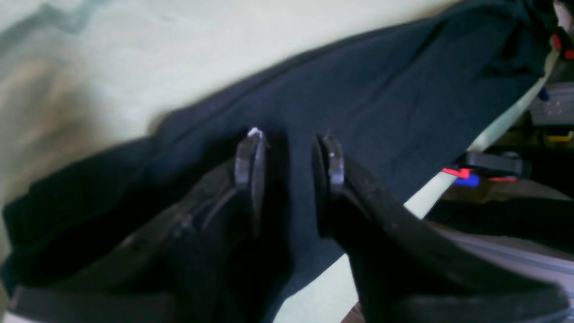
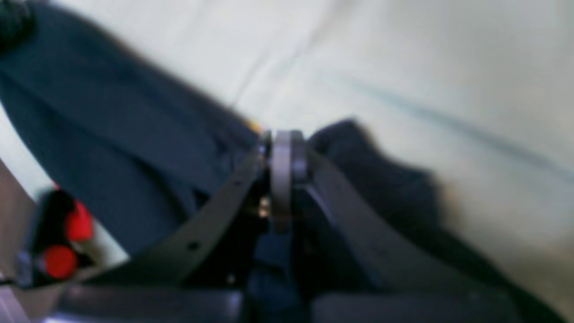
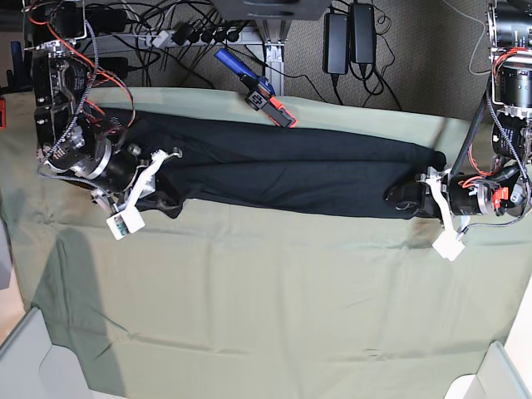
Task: Fold the T-shirt properly
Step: 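Grasp both ends of the shirt strip with the two grippers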
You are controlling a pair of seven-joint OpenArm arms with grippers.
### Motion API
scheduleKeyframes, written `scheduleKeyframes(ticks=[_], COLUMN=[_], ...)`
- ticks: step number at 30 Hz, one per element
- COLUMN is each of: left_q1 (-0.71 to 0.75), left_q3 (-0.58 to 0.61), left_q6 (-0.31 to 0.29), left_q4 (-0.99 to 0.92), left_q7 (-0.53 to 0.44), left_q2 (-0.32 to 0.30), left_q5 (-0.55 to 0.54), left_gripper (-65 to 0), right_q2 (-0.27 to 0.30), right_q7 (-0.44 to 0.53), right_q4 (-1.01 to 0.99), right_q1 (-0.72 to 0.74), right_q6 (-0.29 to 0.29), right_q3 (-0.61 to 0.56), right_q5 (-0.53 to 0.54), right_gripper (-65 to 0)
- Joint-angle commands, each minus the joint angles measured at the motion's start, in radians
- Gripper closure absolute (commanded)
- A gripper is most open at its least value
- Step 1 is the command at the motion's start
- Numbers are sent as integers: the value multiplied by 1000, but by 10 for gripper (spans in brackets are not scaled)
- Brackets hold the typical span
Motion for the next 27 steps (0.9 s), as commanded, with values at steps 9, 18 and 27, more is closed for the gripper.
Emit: scheduleKeyframes(ticks=[9, 18, 27], left_q1=[82, 86, 87], left_q3=[-7, -7, -7], left_q6=[-9, -9, -9], left_q4=[11, 11, 11], left_q7=[-215, -215, -215], left_q2=[-17, -23, -23], left_q5=[183, 211, 221], left_gripper=[-188, -189, -189], right_q2=[54, 157, 217], right_q7=[26, 26, 22], right_q4=[-138, -208, -208], right_q1=[8, 5, 5], right_q6=[-1, -3, -3], right_q3=[-1, 3, 36], right_q5=[-68, -68, -67], right_gripper=[0, 0, 0])
